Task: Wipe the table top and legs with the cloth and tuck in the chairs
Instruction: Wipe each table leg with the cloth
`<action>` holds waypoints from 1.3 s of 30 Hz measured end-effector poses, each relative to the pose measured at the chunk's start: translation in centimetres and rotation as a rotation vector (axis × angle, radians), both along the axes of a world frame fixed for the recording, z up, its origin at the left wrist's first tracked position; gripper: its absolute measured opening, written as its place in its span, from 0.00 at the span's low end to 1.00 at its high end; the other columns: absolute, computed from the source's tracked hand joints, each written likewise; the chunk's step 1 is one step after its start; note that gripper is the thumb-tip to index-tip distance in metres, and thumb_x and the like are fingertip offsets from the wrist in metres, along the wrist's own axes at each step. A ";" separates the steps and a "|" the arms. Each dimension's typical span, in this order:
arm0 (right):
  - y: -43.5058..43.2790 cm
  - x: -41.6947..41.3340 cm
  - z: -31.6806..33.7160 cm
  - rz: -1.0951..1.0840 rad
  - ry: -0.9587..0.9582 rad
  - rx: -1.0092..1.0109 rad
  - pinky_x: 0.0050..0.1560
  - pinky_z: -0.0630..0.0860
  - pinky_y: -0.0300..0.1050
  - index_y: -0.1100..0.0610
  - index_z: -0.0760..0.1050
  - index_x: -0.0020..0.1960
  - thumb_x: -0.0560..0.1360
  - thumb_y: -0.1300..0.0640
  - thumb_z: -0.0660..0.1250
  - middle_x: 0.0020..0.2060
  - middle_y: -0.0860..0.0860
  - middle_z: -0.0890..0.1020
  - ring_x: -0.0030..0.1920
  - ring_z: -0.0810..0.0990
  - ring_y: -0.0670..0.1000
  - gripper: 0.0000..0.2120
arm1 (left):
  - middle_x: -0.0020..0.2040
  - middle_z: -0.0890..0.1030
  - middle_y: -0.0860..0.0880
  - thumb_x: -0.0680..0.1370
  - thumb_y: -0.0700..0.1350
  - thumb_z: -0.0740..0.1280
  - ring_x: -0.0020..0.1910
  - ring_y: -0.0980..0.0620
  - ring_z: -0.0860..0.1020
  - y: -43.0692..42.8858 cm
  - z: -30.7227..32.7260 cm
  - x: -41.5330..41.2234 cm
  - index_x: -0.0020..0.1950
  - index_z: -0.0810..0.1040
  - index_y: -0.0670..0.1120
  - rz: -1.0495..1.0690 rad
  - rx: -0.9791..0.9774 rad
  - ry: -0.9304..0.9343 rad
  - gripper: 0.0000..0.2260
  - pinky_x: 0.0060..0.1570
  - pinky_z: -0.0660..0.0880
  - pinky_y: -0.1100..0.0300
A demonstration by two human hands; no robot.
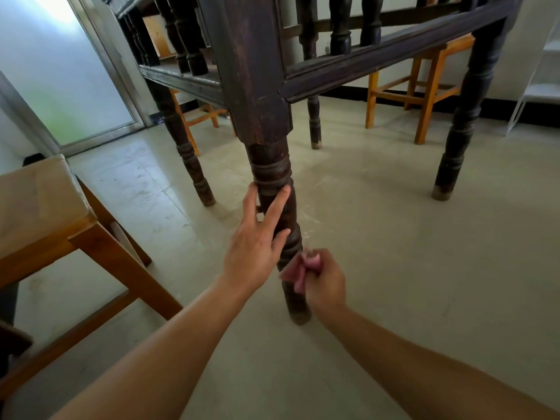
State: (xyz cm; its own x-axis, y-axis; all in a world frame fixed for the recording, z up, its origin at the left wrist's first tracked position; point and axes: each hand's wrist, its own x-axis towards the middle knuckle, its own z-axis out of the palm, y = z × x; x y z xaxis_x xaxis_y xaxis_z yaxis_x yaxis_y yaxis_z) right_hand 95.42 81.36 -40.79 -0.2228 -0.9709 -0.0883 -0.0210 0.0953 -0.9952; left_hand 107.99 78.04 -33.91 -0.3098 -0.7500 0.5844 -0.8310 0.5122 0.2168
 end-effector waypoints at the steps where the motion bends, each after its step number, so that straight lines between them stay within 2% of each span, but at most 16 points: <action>1: 1.6 0.7 -1.3 0.102 0.005 0.088 0.31 0.76 0.43 0.60 0.74 0.36 0.77 0.67 0.59 0.30 0.60 0.82 0.28 0.80 0.51 0.13 | 0.76 0.53 0.41 0.76 0.47 0.69 0.61 0.44 0.75 -0.1 0.0 0.1 0.75 0.49 0.61 -0.003 -0.002 0.004 0.36 0.58 0.76 0.46; 3: 3.9 1.0 -4.2 0.394 0.209 0.278 0.38 0.80 0.44 0.57 0.78 0.39 0.73 0.68 0.65 0.34 0.55 0.83 0.33 0.80 0.49 0.08 | 0.76 0.52 0.42 0.76 0.47 0.68 0.60 0.44 0.75 0.0 0.0 0.2 0.75 0.49 0.61 -0.003 0.002 0.005 0.36 0.58 0.76 0.46; 4: 4.0 0.7 -5.7 0.434 0.326 0.283 0.40 0.82 0.45 0.55 0.80 0.41 0.70 0.68 0.64 0.36 0.52 0.83 0.35 0.81 0.48 0.10 | 0.76 0.52 0.42 0.76 0.47 0.68 0.60 0.45 0.75 -0.1 0.1 0.2 0.75 0.49 0.61 -0.006 0.002 -0.001 0.36 0.58 0.76 0.46; 6: 2.1 -0.6 -6.6 0.253 0.348 0.239 0.44 0.82 0.50 0.53 0.82 0.43 0.68 0.67 0.61 0.38 0.53 0.84 0.39 0.83 0.52 0.14 | 0.76 0.53 0.42 0.76 0.46 0.69 0.57 0.46 0.76 -0.1 0.3 0.2 0.75 0.50 0.60 -0.009 -0.002 -0.005 0.37 0.57 0.77 0.47; 9: -2.4 -2.4 -4.4 -0.043 0.222 0.131 0.48 0.81 0.57 0.52 0.78 0.47 0.71 0.65 0.63 0.43 0.52 0.84 0.45 0.83 0.56 0.11 | 0.76 0.52 0.42 0.75 0.45 0.70 0.55 0.48 0.76 0.1 0.3 0.2 0.76 0.51 0.60 0.002 0.001 -0.004 0.36 0.57 0.77 0.47; 12: -4.9 -2.4 -2.4 -0.100 0.047 0.089 0.52 0.80 0.56 0.53 0.75 0.52 0.74 0.67 0.63 0.47 0.52 0.82 0.50 0.82 0.56 0.12 | 0.76 0.52 0.42 0.76 0.45 0.69 0.56 0.47 0.76 0.1 0.2 0.1 0.76 0.50 0.60 0.009 0.013 -0.001 0.36 0.57 0.77 0.46; 15: -3.9 0.4 -3.3 -0.072 0.086 0.070 0.59 0.77 0.57 0.55 0.72 0.63 0.76 0.63 0.59 0.55 0.54 0.80 0.55 0.79 0.55 0.17 | 0.76 0.52 0.42 0.76 0.44 0.69 0.56 0.47 0.76 0.2 0.2 0.1 0.76 0.50 0.60 0.003 0.016 0.006 0.36 0.57 0.77 0.46; 19: -1.2 3.4 -6.4 -0.057 0.225 -0.018 0.60 0.70 0.41 0.54 0.59 0.76 0.73 0.63 0.68 0.64 0.50 0.71 0.58 0.72 0.46 0.34 | 0.76 0.53 0.41 0.76 0.44 0.69 0.55 0.48 0.77 0.1 0.1 0.2 0.76 0.51 0.60 -0.005 0.006 0.012 0.36 0.57 0.77 0.47; 22: 0.1 0.8 -8.5 -0.047 0.495 -0.100 0.55 0.73 0.43 0.53 0.69 0.72 0.78 0.58 0.65 0.58 0.53 0.79 0.56 0.79 0.54 0.23 | 0.76 0.52 0.42 0.76 0.44 0.69 0.54 0.49 0.76 0.1 0.0 0.1 0.76 0.50 0.60 -0.008 0.005 0.019 0.37 0.57 0.77 0.47; 26: 1.9 -3.2 -10.5 0.602 0.804 0.187 0.49 0.75 0.40 0.49 0.80 0.57 0.77 0.53 0.66 0.50 0.50 0.84 0.50 0.82 0.51 0.10 | 0.76 0.52 0.42 0.76 0.44 0.69 0.53 0.50 0.76 0.0 0.0 0.3 0.76 0.49 0.61 -0.019 0.007 0.007 0.37 0.57 0.77 0.47; 27: 1.7 -3.9 -10.6 0.606 0.815 0.239 0.48 0.76 0.40 0.48 0.81 0.55 0.76 0.51 0.67 0.48 0.50 0.84 0.48 0.82 0.50 0.09 | 0.76 0.51 0.42 0.76 0.44 0.69 0.53 0.49 0.76 0.0 0.0 0.3 0.76 0.48 0.61 -0.016 0.006 0.008 0.38 0.58 0.77 0.47; 30: -1.9 -4.5 -9.3 0.077 0.574 0.204 0.48 0.76 0.42 0.48 0.79 0.55 0.77 0.50 0.66 0.47 0.51 0.83 0.45 0.81 0.50 0.08 | 0.77 0.49 0.41 0.76 0.44 0.69 0.60 0.46 0.75 0.1 -0.2 -0.1 0.76 0.47 0.60 -0.004 0.002 0.022 0.38 0.60 0.75 0.48; 32: -3.7 -2.9 -7.8 -0.099 0.521 0.094 0.48 0.74 0.44 0.50 0.76 0.58 0.79 0.53 0.62 0.51 0.53 0.79 0.47 0.80 0.53 0.09 | 0.78 0.46 0.41 0.77 0.44 0.68 0.67 0.44 0.71 0.3 -0.8 -0.2 0.77 0.46 0.60 0.002 0.005 0.026 0.38 0.60 0.73 0.50; 36: 0.7 1.7 -9.0 0.029 0.599 0.018 0.50 0.75 0.48 0.55 0.71 0.68 0.81 0.55 0.59 0.54 0.56 0.75 0.48 0.79 0.56 0.16 | 0.78 0.44 0.42 0.80 0.45 0.62 0.71 0.43 0.67 1.0 -2.6 0.4 0.76 0.42 0.63 -0.014 0.085 0.020 0.35 0.61 0.72 0.48; 37: 2.4 1.9 -9.7 0.166 0.608 0.015 0.51 0.75 0.46 0.52 0.72 0.68 0.81 0.56 0.60 0.54 0.54 0.76 0.48 0.79 0.53 0.16 | 0.78 0.44 0.43 0.80 0.46 0.61 0.71 0.43 0.67 1.2 -3.2 0.6 0.76 0.42 0.64 -0.016 0.123 -0.009 0.34 0.62 0.71 0.47; 39: 4.0 1.1 -10.9 0.518 0.559 0.098 0.52 0.78 0.46 0.46 0.79 0.58 0.79 0.57 0.61 0.48 0.49 0.81 0.43 0.80 0.46 0.12 | 0.78 0.49 0.43 0.81 0.47 0.61 0.69 0.44 0.68 1.5 -4.4 0.8 0.76 0.45 0.62 -0.016 0.177 -0.093 0.32 0.63 0.70 0.47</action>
